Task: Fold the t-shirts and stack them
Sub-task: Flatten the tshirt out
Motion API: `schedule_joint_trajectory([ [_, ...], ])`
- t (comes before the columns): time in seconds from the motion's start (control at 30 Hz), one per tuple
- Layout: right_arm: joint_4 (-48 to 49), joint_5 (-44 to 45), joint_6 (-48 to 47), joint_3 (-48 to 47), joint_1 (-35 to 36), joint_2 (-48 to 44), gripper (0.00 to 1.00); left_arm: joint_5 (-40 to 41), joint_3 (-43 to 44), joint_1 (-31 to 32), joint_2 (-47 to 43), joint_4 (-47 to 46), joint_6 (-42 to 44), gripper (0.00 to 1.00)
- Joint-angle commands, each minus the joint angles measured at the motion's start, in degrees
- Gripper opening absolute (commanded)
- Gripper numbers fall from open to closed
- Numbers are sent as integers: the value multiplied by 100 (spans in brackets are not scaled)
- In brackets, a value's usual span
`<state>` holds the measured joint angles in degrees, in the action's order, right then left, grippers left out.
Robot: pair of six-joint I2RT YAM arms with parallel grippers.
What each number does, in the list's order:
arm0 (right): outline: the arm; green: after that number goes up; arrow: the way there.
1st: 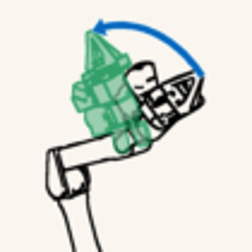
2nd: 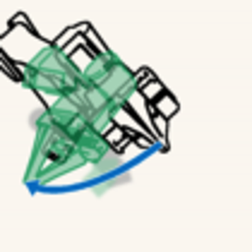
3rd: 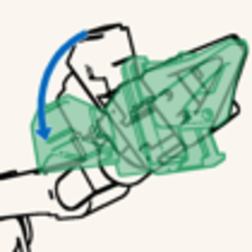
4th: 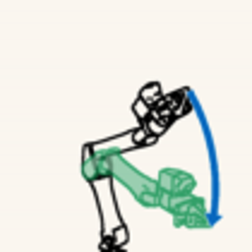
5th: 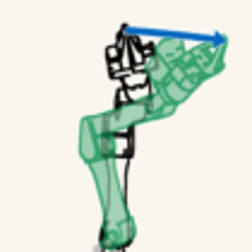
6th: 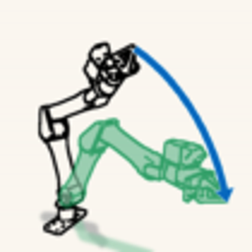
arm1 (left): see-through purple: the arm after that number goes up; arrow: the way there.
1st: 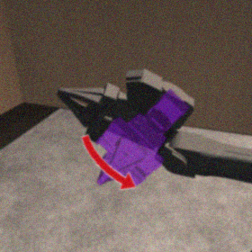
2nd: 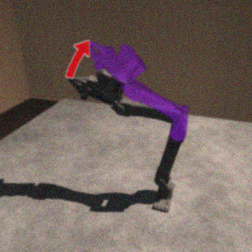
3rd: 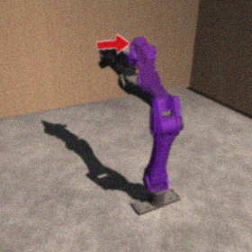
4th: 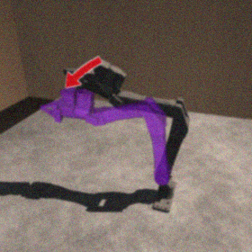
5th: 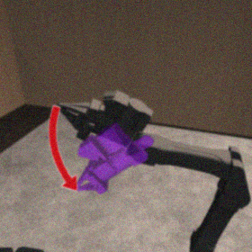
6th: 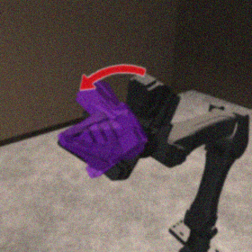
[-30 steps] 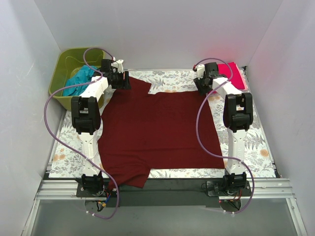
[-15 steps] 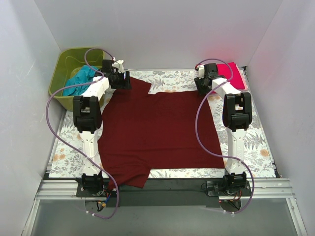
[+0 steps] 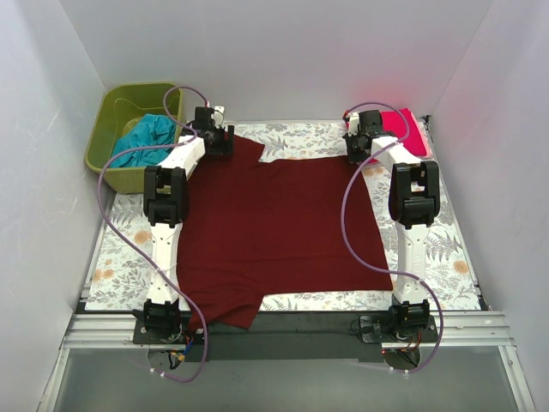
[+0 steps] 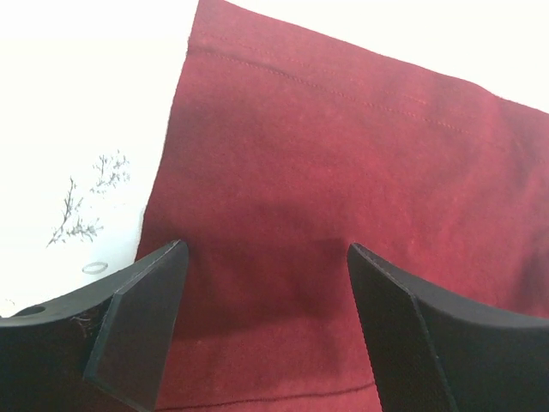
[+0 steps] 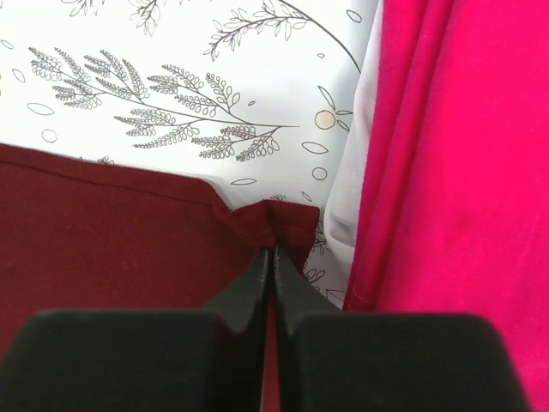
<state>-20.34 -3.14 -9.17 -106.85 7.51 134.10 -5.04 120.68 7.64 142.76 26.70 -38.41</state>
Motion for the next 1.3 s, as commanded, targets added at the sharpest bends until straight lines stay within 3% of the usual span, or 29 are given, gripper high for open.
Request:
schedule_joint_trajectory([
  [0.0,-436,-3,29,155,-39,406,2,398,209,10,129,-208,-17,75],
  [0.23,-427,-73,-6,173,-39,327,1,636,333,18,209,-603,159,73],
  [0.53,-427,-134,-67,270,-39,239,1,339,227,27,120,-1403,343,72],
  [0.97,-418,-302,-164,313,-30,116,1,433,561,36,692,-1369,493,74],
  [1.03,-418,-293,-182,314,-39,107,1,399,605,36,762,-1185,501,70],
  [1.27,-427,-512,-226,349,-39,11,1,-120,754,36,876,-719,431,42],
])
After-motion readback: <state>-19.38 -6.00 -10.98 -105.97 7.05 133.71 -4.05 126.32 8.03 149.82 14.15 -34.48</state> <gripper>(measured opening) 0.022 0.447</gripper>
